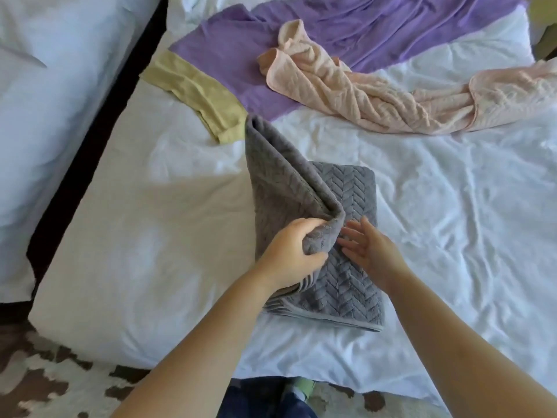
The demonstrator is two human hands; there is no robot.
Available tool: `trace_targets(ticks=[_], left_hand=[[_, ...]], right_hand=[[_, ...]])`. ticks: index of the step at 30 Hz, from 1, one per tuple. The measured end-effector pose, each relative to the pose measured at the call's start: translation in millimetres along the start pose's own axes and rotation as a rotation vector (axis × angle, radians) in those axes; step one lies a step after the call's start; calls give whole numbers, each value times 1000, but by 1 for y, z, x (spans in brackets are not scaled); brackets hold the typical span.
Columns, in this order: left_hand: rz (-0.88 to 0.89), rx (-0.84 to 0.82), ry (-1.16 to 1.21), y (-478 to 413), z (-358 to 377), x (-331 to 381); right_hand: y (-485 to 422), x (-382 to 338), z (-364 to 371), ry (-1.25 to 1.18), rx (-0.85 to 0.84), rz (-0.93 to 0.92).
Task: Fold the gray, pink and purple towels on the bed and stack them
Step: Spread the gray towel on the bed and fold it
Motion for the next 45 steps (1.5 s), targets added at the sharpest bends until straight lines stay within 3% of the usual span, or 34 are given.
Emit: trace_targets(ticks=[4,9,12,14,17,19,21,23,27,32,38,45], left_hand=[[-12,-266,-91,3,65,2],[-113,-383,-108,9,92,-16],[-162,-294,155,14,88,-21],[-166,-102,241,13,76,-23],[-91,301,-28,8,48,-36],[-117,405,-268,8,35,-49],[-246,339,-342,11,33,-63],[-257,285,-388,14,36,-70],[-121,233,-471,18,46,-67],[-104,17,-654,21,67,-81],[-128,-40,-712,17,64,-86],[-39,198,-518,-17,31,-67]], right_hand=[[5,2,-37,-121,-52,91],[11,16,-50,124,47,53],[18,21,-47,312,177,-174],[24,25,-41,355,210,-264],[28,28,-38,495,275,-301],[30,29,-38,673,305,-289],[33,29,-33,891,268,-274],[38,25,-29,939,222,-303],[52,21,-54,494,269,-273],[54,47,-74,484,235,-59],[21,16,-46,541,308,-291],[-20,-28,-8,804,458,-534]])
Point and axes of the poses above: each hand's wrist, its own y-axis away from the middle knuckle, its own z-axis out of the palm, x = y × z, the point moved 3 cm from there along -y, towards the middle knuckle, and after that the axes turned 4 degrees about x, right-handed, at the moved point
